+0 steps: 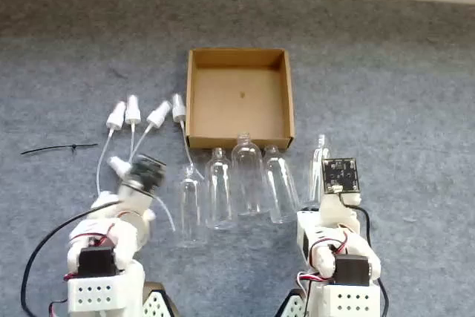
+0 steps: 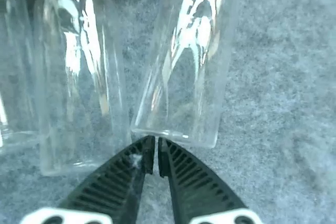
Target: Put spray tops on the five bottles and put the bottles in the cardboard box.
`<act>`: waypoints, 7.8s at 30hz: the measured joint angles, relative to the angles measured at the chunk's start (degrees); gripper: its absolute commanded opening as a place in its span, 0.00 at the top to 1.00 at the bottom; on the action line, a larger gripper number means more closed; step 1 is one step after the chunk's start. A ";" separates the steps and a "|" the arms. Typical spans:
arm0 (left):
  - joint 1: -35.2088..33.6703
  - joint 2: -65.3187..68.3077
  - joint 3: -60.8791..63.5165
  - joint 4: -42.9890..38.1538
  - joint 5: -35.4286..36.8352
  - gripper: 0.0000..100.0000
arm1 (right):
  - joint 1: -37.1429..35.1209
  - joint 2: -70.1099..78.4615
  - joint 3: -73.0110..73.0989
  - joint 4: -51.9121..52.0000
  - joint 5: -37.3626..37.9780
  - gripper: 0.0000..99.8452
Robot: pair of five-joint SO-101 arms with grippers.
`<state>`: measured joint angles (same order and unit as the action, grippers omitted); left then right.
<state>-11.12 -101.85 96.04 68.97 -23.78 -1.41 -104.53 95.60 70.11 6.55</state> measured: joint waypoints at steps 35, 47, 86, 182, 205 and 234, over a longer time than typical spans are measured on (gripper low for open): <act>-5.80 0.00 0.00 -0.35 -1.58 0.94 | 0.44 70.59 -61.27 3.96 0.70 0.79; -5.80 0.00 0.00 -0.18 -1.58 0.94 | -1.67 122.55 -98.46 6.07 -15.74 0.72; -12.22 37.01 -42.81 6.15 -5.98 0.89 | 6.24 116.57 -79.21 -5.01 17.93 0.97; 7.03 83.87 -96.70 24.09 10.99 1.00 | 12.66 111.56 -87.21 5.54 20.48 1.00; 25.85 77.01 -113.58 17.76 24.26 1.00 | -19.78 65.58 -54.86 -23.82 3.69 1.00; 41.41 83.52 -112.79 -17.76 24.26 1.00 | -24.53 31.65 -25.76 -37.36 2.99 1.00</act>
<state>30.29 -18.33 -16.75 51.21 0.48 -25.93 -72.88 69.85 32.75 9.54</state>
